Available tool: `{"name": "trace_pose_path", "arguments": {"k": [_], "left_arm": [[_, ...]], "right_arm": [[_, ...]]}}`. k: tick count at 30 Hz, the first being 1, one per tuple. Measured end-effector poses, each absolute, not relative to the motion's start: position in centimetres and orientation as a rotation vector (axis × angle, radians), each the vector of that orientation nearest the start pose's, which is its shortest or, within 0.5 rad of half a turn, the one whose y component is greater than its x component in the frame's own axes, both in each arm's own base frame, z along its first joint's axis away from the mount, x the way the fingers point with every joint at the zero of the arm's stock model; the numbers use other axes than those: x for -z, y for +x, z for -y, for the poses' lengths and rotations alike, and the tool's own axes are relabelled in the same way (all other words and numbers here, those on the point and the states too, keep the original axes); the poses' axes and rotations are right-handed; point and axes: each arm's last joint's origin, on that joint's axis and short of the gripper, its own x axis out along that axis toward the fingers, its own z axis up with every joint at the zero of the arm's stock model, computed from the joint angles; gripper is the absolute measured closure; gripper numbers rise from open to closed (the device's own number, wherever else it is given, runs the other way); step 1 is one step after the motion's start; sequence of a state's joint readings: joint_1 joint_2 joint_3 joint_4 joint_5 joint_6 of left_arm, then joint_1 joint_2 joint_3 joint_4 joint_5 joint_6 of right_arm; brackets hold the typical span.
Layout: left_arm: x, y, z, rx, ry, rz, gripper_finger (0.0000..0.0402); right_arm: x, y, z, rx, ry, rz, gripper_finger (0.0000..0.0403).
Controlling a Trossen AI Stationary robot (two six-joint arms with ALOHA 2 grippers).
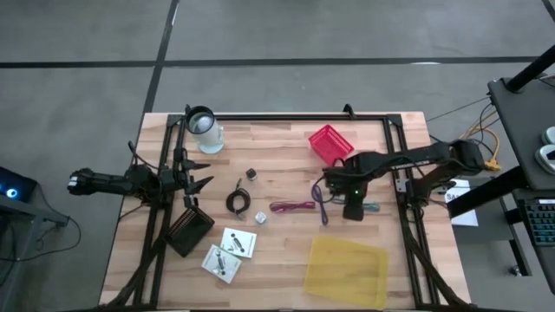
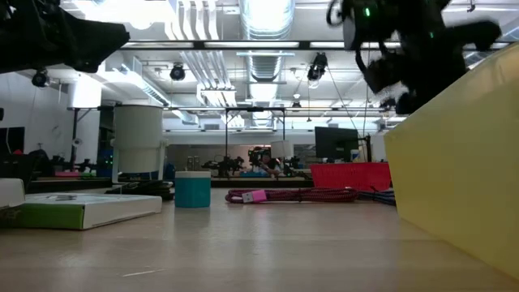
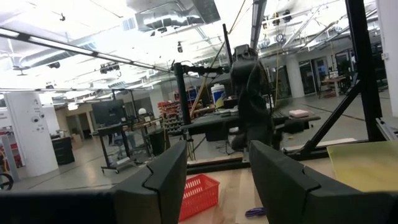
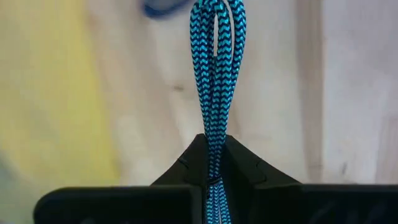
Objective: Pick and place items into bin
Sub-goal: Put the light blue patterned charger cable into the yellow bin
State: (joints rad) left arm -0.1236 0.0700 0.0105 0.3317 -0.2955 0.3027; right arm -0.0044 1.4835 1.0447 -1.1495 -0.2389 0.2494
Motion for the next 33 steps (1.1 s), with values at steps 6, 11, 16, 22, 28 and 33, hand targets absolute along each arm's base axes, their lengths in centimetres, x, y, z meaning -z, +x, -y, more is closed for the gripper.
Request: {"name": "trace_pose_path", "arguments": {"k": [6,11,16,22,28,33], "left_arm": [[-19.3,9.7,0.4,-0.209,0.243,0.237,0.0242],[-19.3,9.7,0.4,-0.209,0.242,0.237,0.0242],[-19.3,9.7,0.4,-0.209,0.24,0.237,0.0242],[-19.3,9.7,0.4,-0.209,0.24,0.237,0.0242],[-19.3,9.7,0.4,-0.209,0.24,0.239,0.0242],[-19.3,9.7,0.4,-0.209,0.24,0.239,0.0242]], "right_arm": [[-26.8,25.9,-2.8,-0.08,0.405,-1.476,0.0385],[-28.7,26.2,-6.0,-0.116,0.398,-1.426,0.0385],[-28.8,25.6,-9.4,-0.082,0.407,-1.426,0.0385],[-28.0,25.3,-13.2,-0.069,0.421,-1.417,0.0386],[-26.2,25.6,-15.2,0.018,0.438,-1.472,0.0386],[-24.8,26.2,-15.9,0.027,0.461,-1.542,0.0386]]}}
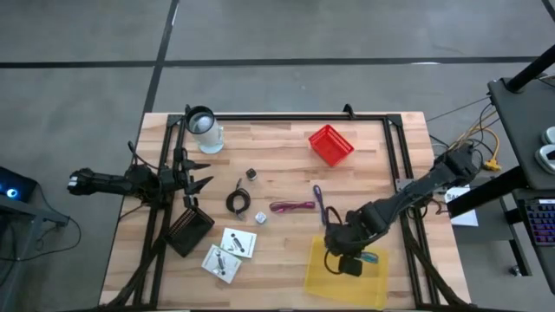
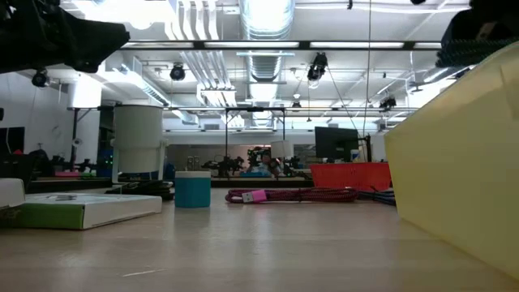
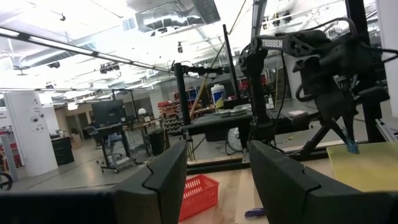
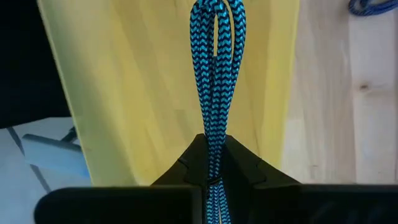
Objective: Pick and place items into bin
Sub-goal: Put the light blue patterned charger cable into the yellow bin, then put the blue patterned charger cable into the yellow bin
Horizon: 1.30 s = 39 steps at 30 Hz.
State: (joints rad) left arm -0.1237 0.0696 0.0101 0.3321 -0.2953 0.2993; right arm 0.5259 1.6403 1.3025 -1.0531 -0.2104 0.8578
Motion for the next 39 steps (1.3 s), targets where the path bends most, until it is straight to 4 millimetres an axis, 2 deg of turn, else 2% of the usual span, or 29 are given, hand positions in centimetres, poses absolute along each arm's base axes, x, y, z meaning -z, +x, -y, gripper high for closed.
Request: {"name": "trace_pose_path", "arguments": {"k": [5,19,24,29,33,36,39], "left_arm": [[-19.3,9.7,0.4,-0.209,0.241,0.237,0.0242],[-19.3,9.7,0.4,-0.209,0.241,0.237,0.0242],[-19.3,9.7,0.4,-0.209,0.241,0.237,0.0242],[-19.3,9.7,0.4,-0.209,0.241,0.237,0.0242],[-19.3,9.7,0.4,-0.209,0.241,0.237,0.0242],[-19.3,9.7,0.4,-0.209,0.241,0.237,0.0242],[-19.3,9.7,0.4,-0.209,0.241,0.237,0.0242]], "right_arm": [[-24.3,26.4,-16.0,0.039,0.453,-1.56,0.0372],[-25.0,26.2,-15.7,0.034,0.455,-1.535,0.0284],[-25.0,26.6,-14.9,0.064,0.307,-1.45,0.0273],[-25.0,27.6,-13.0,0.203,0.114,-1.31,0.0278],[-25.3,28.6,-10.6,0.414,0.003,-1.178,0.0284],[-25.4,29.4,-8.3,0.609,0.048,-1.082,0.0283],[-25.4,30.1,-5.9,0.678,0.142,-1.082,0.0274]]}}
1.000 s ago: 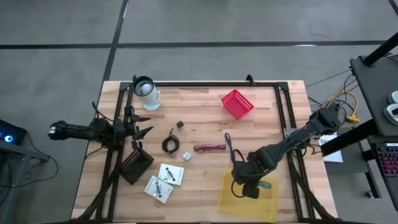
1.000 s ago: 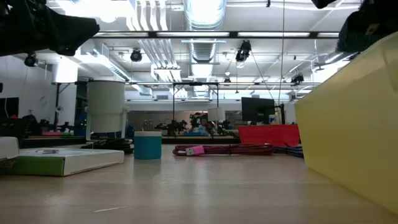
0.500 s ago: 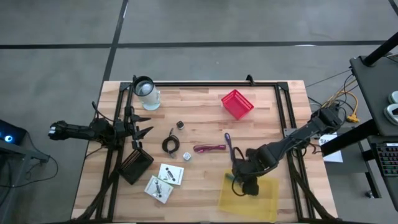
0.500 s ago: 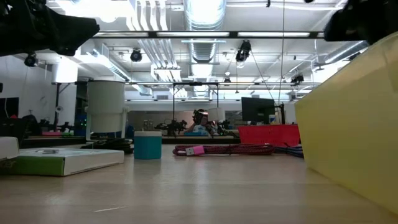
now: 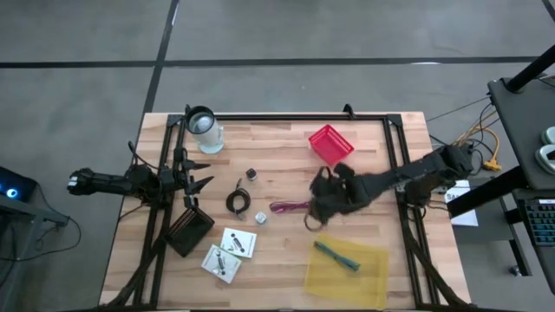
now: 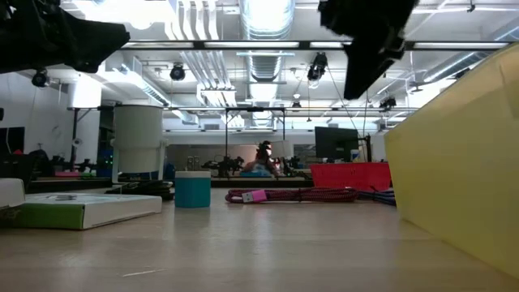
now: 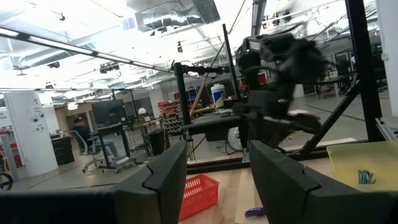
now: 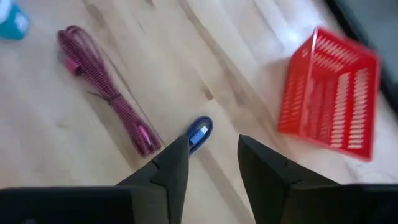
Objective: Pick and place items into bin
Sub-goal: Put the blue patterned charger cable into the yellow bin
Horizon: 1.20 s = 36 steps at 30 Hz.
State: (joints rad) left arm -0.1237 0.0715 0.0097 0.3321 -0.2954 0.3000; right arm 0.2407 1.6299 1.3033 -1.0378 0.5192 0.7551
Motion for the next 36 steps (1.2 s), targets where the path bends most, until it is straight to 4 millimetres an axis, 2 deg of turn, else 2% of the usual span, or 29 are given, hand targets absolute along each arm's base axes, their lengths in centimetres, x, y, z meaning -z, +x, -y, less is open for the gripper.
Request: {"name": "trace_pose_path", "arguments": {"k": [7,11,16,28,36], "left_arm": [[-19.3,9.7,0.4,-0.209,0.241,0.237,0.0242],[-19.3,9.7,0.4,-0.208,0.241,0.237,0.0242],[-19.3,9.7,0.4,-0.209,0.241,0.237,0.0242],[-19.3,9.7,0.4,-0.209,0.241,0.237,0.0242],[-19.3,9.7,0.4,-0.209,0.241,0.237,0.0242]], "right_arm": [[-25.2,31.0,-1.8,0.646,0.38,-1.142,0.0228],[-24.9,31.2,-0.6,0.639,0.463,-1.177,0.0207],[-23.7,30.9,-0.5,0.602,0.504,-1.21,0.0202],[-18.7,29.5,-0.7,0.559,0.585,-1.263,0.0202],[-16.3,28.8,-0.8,0.552,0.662,-1.23,0.0202]]}}
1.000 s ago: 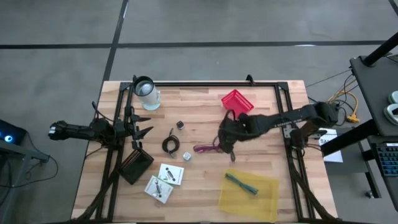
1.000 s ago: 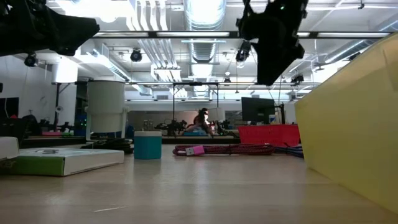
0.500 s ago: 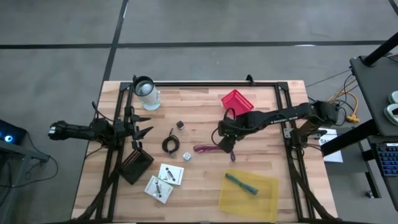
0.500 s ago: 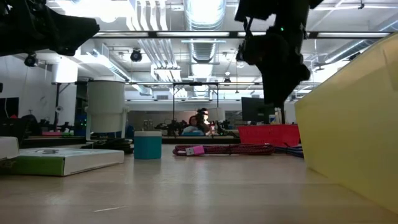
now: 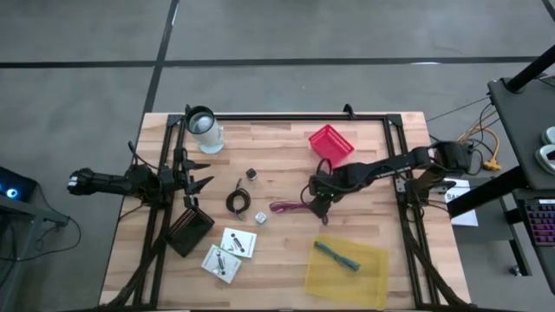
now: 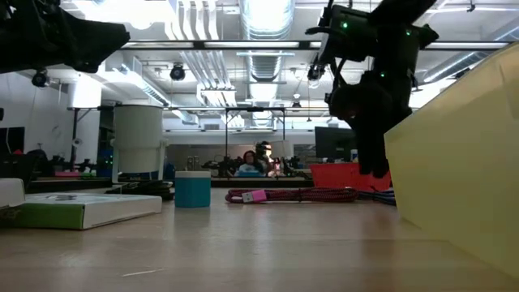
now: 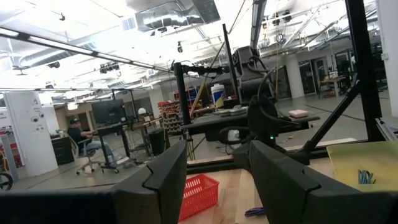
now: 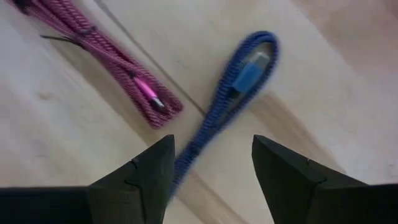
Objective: Pick and place items into bin
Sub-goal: Put the blue patterned charger cable into the yellow bin
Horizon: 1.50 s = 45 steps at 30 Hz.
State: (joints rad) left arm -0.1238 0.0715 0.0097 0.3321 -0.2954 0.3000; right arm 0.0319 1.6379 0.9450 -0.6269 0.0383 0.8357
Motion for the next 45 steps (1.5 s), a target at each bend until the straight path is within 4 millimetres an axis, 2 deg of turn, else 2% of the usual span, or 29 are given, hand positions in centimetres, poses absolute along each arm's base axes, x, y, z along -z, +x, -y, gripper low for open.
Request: {"name": "trace_pose_path", "arguments": {"k": [11,20,32,39,45], "left_arm": [[-19.3,9.7,0.4,-0.209,0.241,0.237,0.0242],[-19.3,9.7,0.4,-0.209,0.241,0.237,0.0242],[-19.3,9.7,0.4,-0.209,0.241,0.237,0.0242],[-19.3,9.7,0.4,-0.209,0.241,0.236,0.0242],[-19.3,9.7,0.4,-0.209,0.241,0.237,0.0242]], "right_arm": [[-15.5,28.5,-0.9,0.526,0.687,-1.234,0.0202],[-13.8,27.8,-0.9,0.511,0.696,-1.196,0.0202],[-13.5,27.6,-0.8,0.516,0.691,-1.205,0.0204],[-13.3,27.4,-0.8,0.505,0.668,-1.214,0.0239],[-13.2,27.2,-0.9,0.443,0.64,-1.246,0.0304]]}}
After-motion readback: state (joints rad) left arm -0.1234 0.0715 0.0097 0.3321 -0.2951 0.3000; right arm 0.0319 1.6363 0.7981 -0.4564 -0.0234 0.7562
